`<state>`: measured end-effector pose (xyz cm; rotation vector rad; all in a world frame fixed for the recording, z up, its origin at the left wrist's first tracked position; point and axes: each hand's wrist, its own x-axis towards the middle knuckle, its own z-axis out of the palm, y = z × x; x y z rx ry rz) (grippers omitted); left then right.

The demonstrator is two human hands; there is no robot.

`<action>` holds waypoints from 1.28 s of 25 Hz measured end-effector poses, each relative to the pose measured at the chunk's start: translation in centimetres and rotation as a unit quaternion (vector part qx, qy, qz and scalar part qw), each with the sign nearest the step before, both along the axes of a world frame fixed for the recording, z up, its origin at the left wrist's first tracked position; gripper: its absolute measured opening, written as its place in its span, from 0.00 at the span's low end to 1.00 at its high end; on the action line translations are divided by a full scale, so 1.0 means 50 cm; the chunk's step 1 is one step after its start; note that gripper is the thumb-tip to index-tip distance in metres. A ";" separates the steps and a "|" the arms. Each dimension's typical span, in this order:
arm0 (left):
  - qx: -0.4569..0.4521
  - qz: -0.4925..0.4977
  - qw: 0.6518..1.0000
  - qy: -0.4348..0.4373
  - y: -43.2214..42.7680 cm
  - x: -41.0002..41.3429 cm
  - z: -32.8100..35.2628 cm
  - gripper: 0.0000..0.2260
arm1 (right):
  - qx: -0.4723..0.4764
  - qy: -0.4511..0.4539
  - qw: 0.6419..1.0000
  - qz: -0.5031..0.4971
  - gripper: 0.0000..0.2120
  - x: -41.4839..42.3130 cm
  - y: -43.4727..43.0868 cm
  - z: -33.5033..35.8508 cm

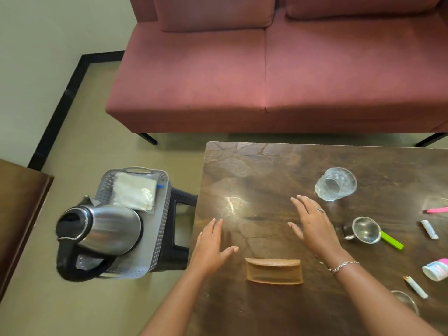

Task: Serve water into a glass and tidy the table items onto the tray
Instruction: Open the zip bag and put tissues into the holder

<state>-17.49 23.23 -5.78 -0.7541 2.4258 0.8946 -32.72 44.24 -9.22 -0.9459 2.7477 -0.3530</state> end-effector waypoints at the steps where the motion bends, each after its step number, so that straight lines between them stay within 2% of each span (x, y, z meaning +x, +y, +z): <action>1: 0.000 0.009 1.000 0.002 -0.024 0.012 0.002 0.37 | -0.003 -0.004 1.000 0.010 0.33 0.010 -0.034 0.003; 5: -0.007 0.044 0.999 0.009 -0.122 0.048 0.010 0.36 | -0.004 -0.015 0.998 0.056 0.29 0.040 -0.174 0.020; 10: -0.004 0.107 0.994 0.020 -0.254 0.090 -0.001 0.35 | -0.044 -0.059 0.993 0.089 0.19 0.069 -0.374 0.038; 16: 0.044 0.201 0.976 0.071 -0.383 0.084 -0.015 0.31 | -0.069 -0.136 0.978 0.139 0.14 0.091 -0.615 0.015; 19: 0.077 0.256 0.961 0.065 -0.437 0.064 -0.037 0.33 | -0.073 -0.172 0.972 0.139 0.15 0.099 -0.718 -0.018; 23: 0.103 0.313 0.942 0.071 -0.491 0.048 -0.075 0.32 | -0.033 -0.174 0.979 0.104 0.13 0.095 -0.824 -0.079; 28: 0.147 0.361 0.918 0.079 -0.517 0.056 -0.113 0.29 | -0.022 -0.298 0.954 0.028 0.20 0.100 -0.901 -0.134; 32: 0.174 0.387 0.901 0.090 -0.526 0.061 -0.130 0.28 | -0.044 -0.332 0.941 -0.055 0.21 0.102 -0.908 -0.154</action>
